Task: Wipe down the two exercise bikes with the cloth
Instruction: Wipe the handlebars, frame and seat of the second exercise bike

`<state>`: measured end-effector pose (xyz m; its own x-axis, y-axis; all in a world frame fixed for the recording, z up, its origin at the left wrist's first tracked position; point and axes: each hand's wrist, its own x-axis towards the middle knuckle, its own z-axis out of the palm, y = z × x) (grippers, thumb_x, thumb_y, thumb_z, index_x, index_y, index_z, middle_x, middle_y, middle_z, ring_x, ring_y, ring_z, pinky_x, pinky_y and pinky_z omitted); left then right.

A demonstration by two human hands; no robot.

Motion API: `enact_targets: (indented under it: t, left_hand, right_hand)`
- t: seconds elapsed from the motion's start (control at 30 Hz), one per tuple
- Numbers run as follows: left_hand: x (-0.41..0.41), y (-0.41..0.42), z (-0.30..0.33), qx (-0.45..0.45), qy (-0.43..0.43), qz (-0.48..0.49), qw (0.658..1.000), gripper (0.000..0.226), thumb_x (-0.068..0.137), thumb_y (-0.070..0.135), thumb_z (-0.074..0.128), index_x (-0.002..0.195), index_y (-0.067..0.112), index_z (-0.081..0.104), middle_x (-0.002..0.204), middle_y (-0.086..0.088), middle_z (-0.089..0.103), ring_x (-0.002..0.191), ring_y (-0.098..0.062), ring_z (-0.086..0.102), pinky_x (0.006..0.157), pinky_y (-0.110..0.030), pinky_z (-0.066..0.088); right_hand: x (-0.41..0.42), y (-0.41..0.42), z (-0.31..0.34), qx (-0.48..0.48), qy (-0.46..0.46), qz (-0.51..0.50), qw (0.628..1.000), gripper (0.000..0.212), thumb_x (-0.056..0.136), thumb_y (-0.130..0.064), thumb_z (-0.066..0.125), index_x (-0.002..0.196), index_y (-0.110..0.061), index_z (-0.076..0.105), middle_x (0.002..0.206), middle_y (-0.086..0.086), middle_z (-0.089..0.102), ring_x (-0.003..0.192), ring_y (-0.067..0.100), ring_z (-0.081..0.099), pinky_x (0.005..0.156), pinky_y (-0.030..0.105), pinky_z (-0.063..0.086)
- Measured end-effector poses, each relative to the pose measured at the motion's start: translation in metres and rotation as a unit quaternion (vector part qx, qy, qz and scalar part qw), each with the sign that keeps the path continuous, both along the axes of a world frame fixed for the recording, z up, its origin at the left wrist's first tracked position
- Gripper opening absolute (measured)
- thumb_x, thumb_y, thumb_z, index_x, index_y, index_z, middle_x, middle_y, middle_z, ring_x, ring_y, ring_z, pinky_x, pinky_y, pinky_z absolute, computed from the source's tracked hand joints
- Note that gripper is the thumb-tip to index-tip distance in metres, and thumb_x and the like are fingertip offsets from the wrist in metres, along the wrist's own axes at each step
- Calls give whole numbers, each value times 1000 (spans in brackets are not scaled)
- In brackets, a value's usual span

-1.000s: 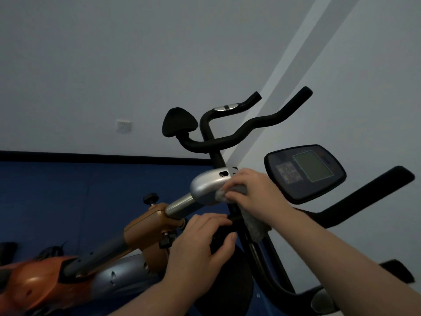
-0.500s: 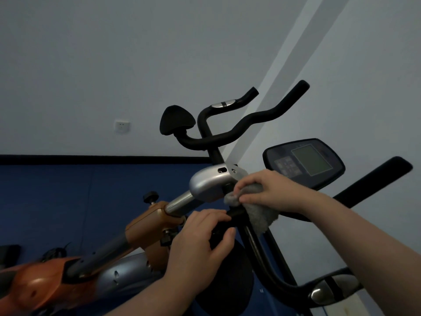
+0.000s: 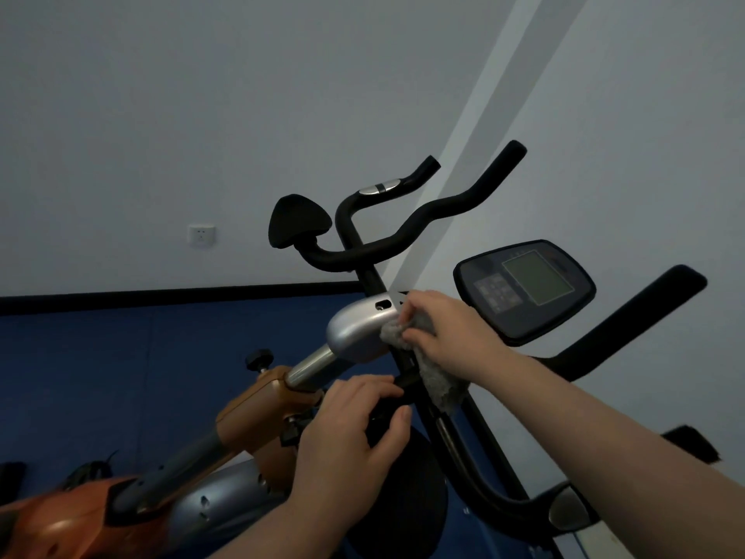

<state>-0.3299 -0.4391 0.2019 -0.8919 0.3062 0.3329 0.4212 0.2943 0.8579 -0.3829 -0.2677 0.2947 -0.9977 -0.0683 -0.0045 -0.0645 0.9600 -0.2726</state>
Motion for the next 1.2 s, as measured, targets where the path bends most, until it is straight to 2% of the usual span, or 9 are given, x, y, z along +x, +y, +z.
enact_targets:
  t: [0.2, 0.37, 0.43, 0.53, 0.6, 0.73, 0.9, 1.1, 1.2]
  left_hand:
    - [0, -1, -1, -11, 3, -13, 1000, 28, 84, 57, 44, 99, 41, 62, 110, 32, 55, 112, 7, 48, 81, -5, 37]
    - [-2, 0, -1, -6, 11, -1, 1000, 23, 85, 55, 45, 96, 41, 61, 110, 32, 55, 110, 5, 50, 80, -9, 39]
    - [-1, 0, -2, -2, 10, -4, 1000, 23, 85, 55, 46, 96, 42, 61, 110, 32, 55, 111, 5, 50, 80, -9, 39]
    - [0, -1, -2, 0, 8, -10, 1000, 25, 85, 56, 45, 95, 41, 62, 111, 33, 54, 111, 5, 49, 81, -8, 39]
    - [0, -1, -2, -2, 11, -12, 1000, 25, 84, 56, 44, 95, 42, 62, 111, 34, 53, 111, 7, 48, 81, -5, 37]
    - [-2, -1, -1, 7, 11, -14, 1000, 24, 83, 56, 45, 93, 42, 62, 111, 33, 53, 110, 5, 49, 79, -10, 39]
    - [-2, -2, -2, 18, 3, -18, 1000, 21, 83, 54, 47, 90, 41, 62, 108, 31, 56, 109, 4, 50, 84, -7, 36]
    - [-3, 0, -4, 44, -2, -16, 999, 11, 82, 52, 50, 83, 46, 59, 110, 31, 55, 107, 1, 53, 81, -16, 38]
    - [-4, 1, -7, 53, -4, -21, 998, 10, 82, 51, 50, 84, 45, 59, 110, 31, 56, 108, 0, 52, 82, -19, 38]
  right_hand:
    - [4, 13, 12, 6, -117, 9, 993, 13, 82, -31, 71, 85, -35, 60, 93, -23, 62, 95, 3, 57, 80, 27, 45]
    - [-3, -2, -3, 29, 17, -25, 999, 14, 86, -26, 67, 89, -31, 54, 98, -8, 57, 90, 14, 54, 72, 29, 39]
    - [4, 1, -2, 32, 2, -15, 999, 13, 87, -28, 66, 91, -32, 54, 98, -8, 58, 89, 14, 55, 71, 29, 38]
    - [17, 4, 9, 23, -36, 25, 999, 11, 86, -27, 68, 92, -32, 60, 100, -14, 60, 94, 10, 58, 80, 33, 46]
    - [31, 0, 9, 24, 14, 36, 999, 10, 86, -24, 68, 94, -28, 63, 99, -17, 55, 91, 9, 58, 80, 34, 48]
    - [68, -13, -5, 41, 177, 23, 983, 14, 84, -12, 71, 96, -20, 69, 101, -7, 59, 77, 11, 62, 65, 21, 48]
    - [98, -17, -22, 36, 263, -25, 964, 32, 78, -2, 76, 106, -16, 74, 107, -1, 65, 88, 10, 65, 78, 12, 48]
    - [137, -9, -33, -40, 178, -93, 979, 38, 78, -1, 76, 111, -20, 73, 101, -11, 62, 87, -2, 59, 80, 4, 40]
    - [154, 6, -22, -91, 90, -120, 984, 34, 81, -8, 75, 106, -31, 74, 97, -22, 60, 89, -3, 61, 76, 12, 45]
